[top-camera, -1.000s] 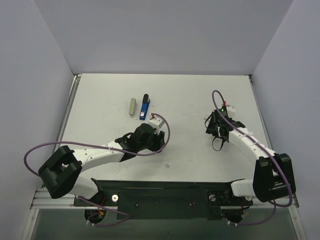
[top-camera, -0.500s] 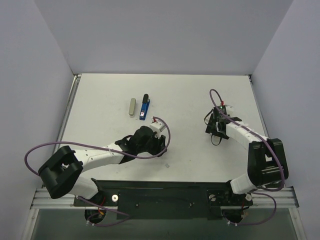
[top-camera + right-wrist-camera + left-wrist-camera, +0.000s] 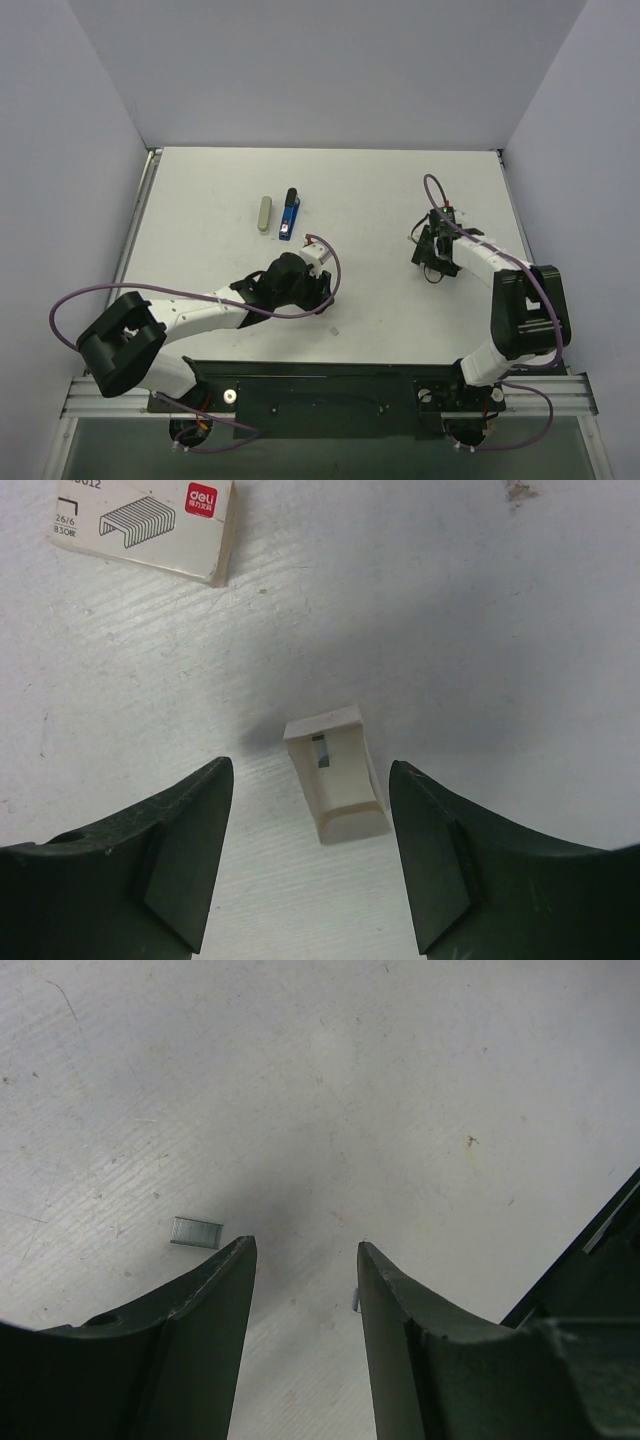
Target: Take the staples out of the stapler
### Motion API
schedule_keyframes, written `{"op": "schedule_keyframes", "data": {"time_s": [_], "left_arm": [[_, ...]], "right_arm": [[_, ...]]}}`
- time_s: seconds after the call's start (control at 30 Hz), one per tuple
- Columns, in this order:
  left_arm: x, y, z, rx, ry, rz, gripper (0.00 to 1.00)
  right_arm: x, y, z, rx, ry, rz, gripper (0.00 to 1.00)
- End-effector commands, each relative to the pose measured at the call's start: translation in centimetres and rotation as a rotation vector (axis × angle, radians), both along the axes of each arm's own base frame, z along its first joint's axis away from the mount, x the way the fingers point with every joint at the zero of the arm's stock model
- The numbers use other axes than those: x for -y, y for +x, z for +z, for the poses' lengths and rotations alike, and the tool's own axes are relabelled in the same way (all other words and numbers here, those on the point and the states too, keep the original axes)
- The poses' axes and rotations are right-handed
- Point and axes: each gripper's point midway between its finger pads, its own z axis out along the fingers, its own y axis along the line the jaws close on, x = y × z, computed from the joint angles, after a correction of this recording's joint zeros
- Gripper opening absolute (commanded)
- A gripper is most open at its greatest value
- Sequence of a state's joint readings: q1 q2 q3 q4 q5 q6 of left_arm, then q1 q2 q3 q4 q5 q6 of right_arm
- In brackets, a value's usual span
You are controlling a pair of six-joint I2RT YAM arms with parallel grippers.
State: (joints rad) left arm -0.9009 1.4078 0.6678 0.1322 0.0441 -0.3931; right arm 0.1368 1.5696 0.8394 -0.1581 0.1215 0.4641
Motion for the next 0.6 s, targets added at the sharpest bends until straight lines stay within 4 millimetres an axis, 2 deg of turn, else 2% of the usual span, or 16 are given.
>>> {"op": "schedule_keyframes", "data": {"time_s": [0.0,0.33,0.53,0.57], "left_arm": [[1.1,0.4,1.7,0.034,-0.061,-0.010,0.55],[1.0,0.4,1.5,0.031,-0.056,-0.009,0.55],[1.1,0.4,1.6,0.032,-0.057,-0.011,0.55],[1.0,0.4,1.6,0.031,-0.056,-0.008,0.55]], "right_arm": [[0.0,0.0,0.2,-0.035,0.011,-0.016,0.59],[-1.1,-0.3,-1.4,-0.106,0.066,0.007,0.56],[-1.8,-0.3,-1.9,-0.114,0.097,0.019,0.48],[-2.4,-0.4,-2.0,-0.124,0.128,0.033,0.46]]}}
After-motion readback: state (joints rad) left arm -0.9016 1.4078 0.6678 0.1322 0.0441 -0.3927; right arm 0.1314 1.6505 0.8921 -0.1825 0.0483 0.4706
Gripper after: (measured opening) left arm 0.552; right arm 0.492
